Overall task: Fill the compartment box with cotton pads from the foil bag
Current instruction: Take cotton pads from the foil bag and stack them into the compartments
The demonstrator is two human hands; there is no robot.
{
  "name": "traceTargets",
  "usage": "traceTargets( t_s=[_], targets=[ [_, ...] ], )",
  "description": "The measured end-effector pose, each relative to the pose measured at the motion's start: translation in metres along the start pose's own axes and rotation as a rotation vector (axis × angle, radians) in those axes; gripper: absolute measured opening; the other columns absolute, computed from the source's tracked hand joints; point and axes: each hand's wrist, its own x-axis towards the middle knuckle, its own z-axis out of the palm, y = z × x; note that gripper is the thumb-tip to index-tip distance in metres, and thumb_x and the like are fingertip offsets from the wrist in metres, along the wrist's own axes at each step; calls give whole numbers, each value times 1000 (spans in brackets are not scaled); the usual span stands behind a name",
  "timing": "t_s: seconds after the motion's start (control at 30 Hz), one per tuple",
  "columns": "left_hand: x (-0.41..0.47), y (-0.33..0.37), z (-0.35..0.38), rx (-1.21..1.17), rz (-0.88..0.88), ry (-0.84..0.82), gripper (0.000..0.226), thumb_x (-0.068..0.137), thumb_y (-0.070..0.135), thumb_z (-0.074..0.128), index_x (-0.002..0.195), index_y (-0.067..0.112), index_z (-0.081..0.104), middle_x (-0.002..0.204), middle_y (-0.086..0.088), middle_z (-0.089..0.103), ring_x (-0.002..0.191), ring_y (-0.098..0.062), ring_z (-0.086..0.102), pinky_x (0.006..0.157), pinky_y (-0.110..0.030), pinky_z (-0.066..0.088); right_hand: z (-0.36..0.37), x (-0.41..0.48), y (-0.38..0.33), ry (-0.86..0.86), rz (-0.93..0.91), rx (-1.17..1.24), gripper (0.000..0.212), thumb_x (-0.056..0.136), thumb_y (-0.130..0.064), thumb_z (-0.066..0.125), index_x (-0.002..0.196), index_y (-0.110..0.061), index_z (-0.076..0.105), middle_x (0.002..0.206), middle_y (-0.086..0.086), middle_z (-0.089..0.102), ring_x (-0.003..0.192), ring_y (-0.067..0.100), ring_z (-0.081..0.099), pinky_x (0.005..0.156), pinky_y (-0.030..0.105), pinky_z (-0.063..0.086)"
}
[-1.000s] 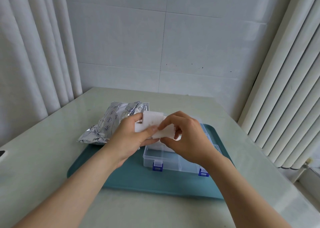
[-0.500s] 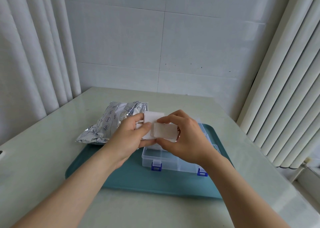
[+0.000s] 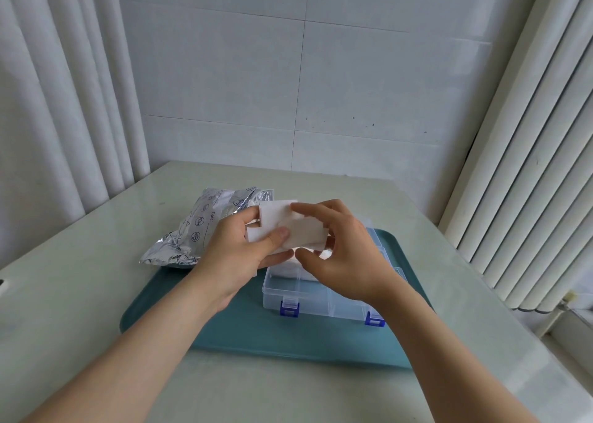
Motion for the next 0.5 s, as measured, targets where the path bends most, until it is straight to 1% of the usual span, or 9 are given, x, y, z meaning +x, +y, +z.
traceTargets(
  t_s=[0.1, 0.2, 0.27, 0.33, 0.4, 0.5],
  targets=[
    [2, 0, -1, -18, -7, 64, 25, 101, 6, 69, 124, 13, 72, 116, -3, 78, 104, -27, 78, 85, -38, 65, -4, 1, 1, 56, 50, 117, 63, 86, -1, 73, 141, -29, 62, 123, -5, 59, 90, 17, 70, 84, 26, 59],
    [3, 0, -2, -57, -26, 76, 25, 102, 6, 66, 125, 12, 71, 119, -6, 78, 104, -29, 78, 83, -35, 65, -11, 0, -2, 91, 146, 331, 59, 88, 6, 70, 138, -25, 64, 123, 0, 64, 88, 17, 74, 80, 28, 60],
    [3, 0, -1, -80, -28, 72, 24, 102, 6, 66, 124, 14, 72, 118, -7, 78, 106, -31, 77, 81, -33, 65, -13, 0, -4, 102, 208, 450, 56, 89, 6, 70, 135, -26, 66, 120, 3, 66, 88, 22, 74, 78, 38, 63],
    [3, 0, -1, -97, -28, 80, 24, 102, 5, 67, 124, 14, 72, 118, -7, 78, 109, -32, 77, 80, -32, 65, -13, 0, -5, 139, 251, 494, 51, 90, 4, 71, 131, -27, 69, 115, 3, 71, 90, 27, 75, 85, 46, 64],
    [4, -1, -1, -104, -26, 93, 25, 101, 5, 68, 124, 13, 73, 119, -8, 78, 110, -32, 76, 80, -33, 65, -13, 2, -5, 185, 289, 506, 48, 90, 4, 72, 127, -26, 71, 108, 2, 75, 89, 23, 76, 87, 45, 64],
    [5, -2, -2, -92, -22, 117, 24, 101, 4, 68, 123, 12, 73, 120, -10, 77, 109, -33, 76, 81, -35, 65, -12, 3, -4, 245, 346, 513, 46, 88, 4, 73, 123, -26, 73, 103, -1, 77, 87, 15, 76, 83, 32, 65]
  ],
)
